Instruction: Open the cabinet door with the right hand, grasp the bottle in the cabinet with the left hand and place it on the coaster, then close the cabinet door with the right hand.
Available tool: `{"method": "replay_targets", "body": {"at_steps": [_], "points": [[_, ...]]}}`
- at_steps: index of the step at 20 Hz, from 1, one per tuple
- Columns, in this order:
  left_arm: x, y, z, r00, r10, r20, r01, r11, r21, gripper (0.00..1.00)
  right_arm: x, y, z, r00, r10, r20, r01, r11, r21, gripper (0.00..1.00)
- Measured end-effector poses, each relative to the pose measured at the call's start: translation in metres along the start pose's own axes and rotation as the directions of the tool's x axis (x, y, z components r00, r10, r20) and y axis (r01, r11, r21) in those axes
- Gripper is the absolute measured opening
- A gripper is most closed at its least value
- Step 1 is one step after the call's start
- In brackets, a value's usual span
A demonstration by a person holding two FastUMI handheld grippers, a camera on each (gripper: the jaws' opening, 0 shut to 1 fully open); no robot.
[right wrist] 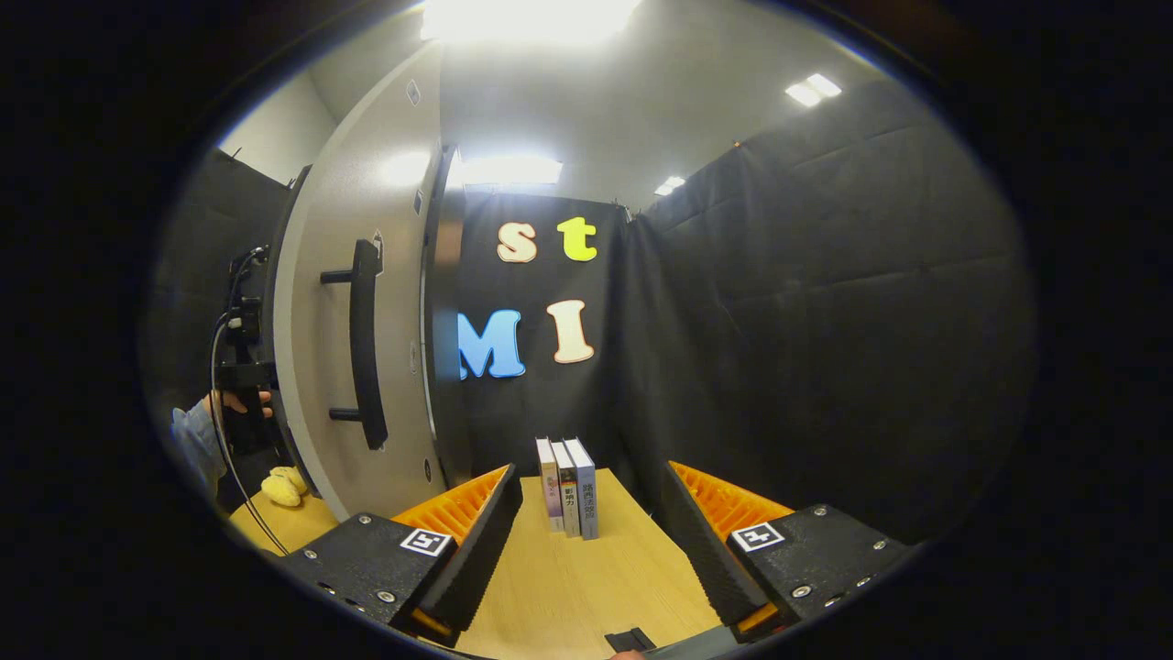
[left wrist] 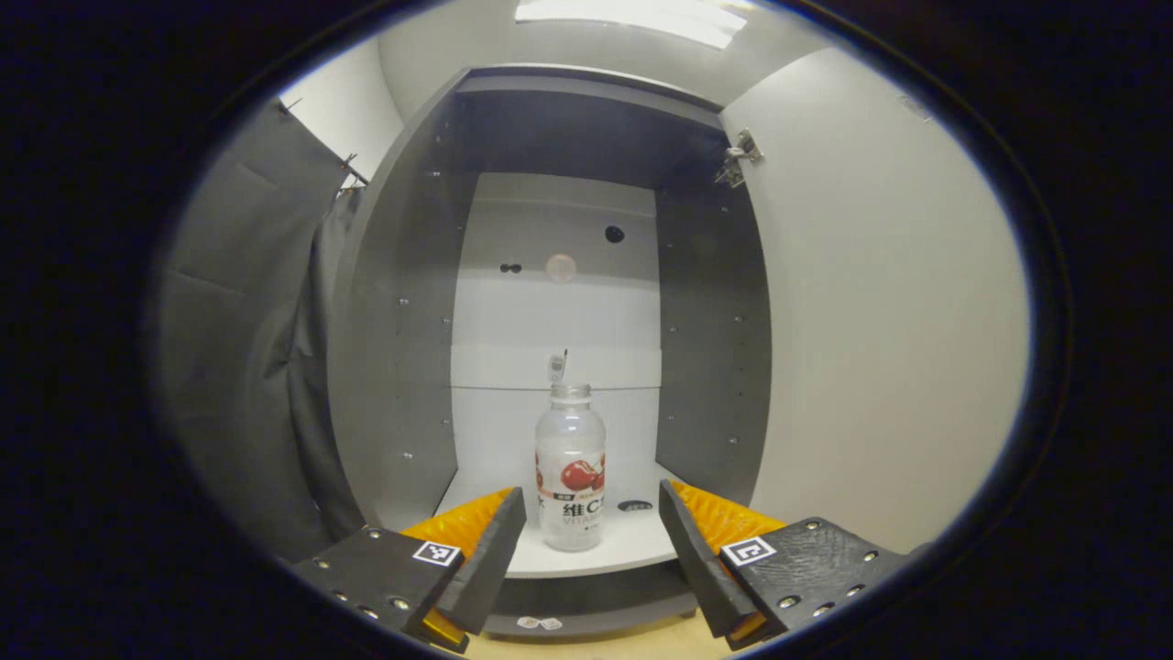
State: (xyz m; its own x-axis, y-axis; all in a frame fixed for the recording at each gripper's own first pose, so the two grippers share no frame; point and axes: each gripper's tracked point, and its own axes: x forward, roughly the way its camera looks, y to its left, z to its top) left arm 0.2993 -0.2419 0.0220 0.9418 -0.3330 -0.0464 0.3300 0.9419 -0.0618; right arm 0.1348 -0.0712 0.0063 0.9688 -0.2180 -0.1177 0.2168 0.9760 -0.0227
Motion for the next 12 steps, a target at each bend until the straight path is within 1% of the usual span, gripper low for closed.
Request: {"method": "replay_targets", "body": {"at_steps": [2,3,4,8,9,10,11,12], "points": [[0.019,0.006,-0.003,1.0,-0.001,-0.004,0.001,1.0,0.007,0.92,0.003,0.002,-0.002,1.0,-0.02,-0.008,0.02,1.0,0.001,0.95],[0.029,0.007,-0.005,1.0,-0.007,-0.009,0.007,1.0,0.005,0.83,0.005,0.003,-0.004,0.999,-0.031,-0.011,0.032,1.0,0.002,0.95],[0.038,0.008,-0.008,1.0,-0.017,-0.014,0.017,1.0,0.006,0.83,0.007,0.004,-0.004,0.999,-0.041,-0.015,0.041,0.999,0.004,0.95],[0.068,0.015,-0.019,0.999,-0.015,-0.034,0.015,1.0,0.019,0.83,0.012,0.011,-0.006,0.998,-0.063,-0.018,0.064,0.998,0.022,0.95],[0.075,0.014,-0.022,0.999,-0.025,-0.037,0.025,1.0,0.015,0.87,0.013,0.011,-0.007,0.997,-0.07,-0.019,0.07,0.997,0.025,0.95],[0.08,0.014,-0.023,0.999,-0.029,-0.038,0.029,0.999,0.017,0.87,0.015,0.012,-0.008,0.997,-0.076,-0.022,0.076,0.997,0.025,0.95],[0.085,0.015,-0.025,0.999,-0.03,-0.042,0.031,0.999,0.023,0.83,0.015,0.013,-0.01,0.996,-0.081,-0.025,0.082,0.996,0.025,0.95],[0.09,0.014,-0.027,0.998,-0.033,-0.049,0.035,0.999,0.03,0.87,0.015,0.014,-0.012,0.996,-0.083,-0.027,0.084,0.996,0.026,0.95]]}}
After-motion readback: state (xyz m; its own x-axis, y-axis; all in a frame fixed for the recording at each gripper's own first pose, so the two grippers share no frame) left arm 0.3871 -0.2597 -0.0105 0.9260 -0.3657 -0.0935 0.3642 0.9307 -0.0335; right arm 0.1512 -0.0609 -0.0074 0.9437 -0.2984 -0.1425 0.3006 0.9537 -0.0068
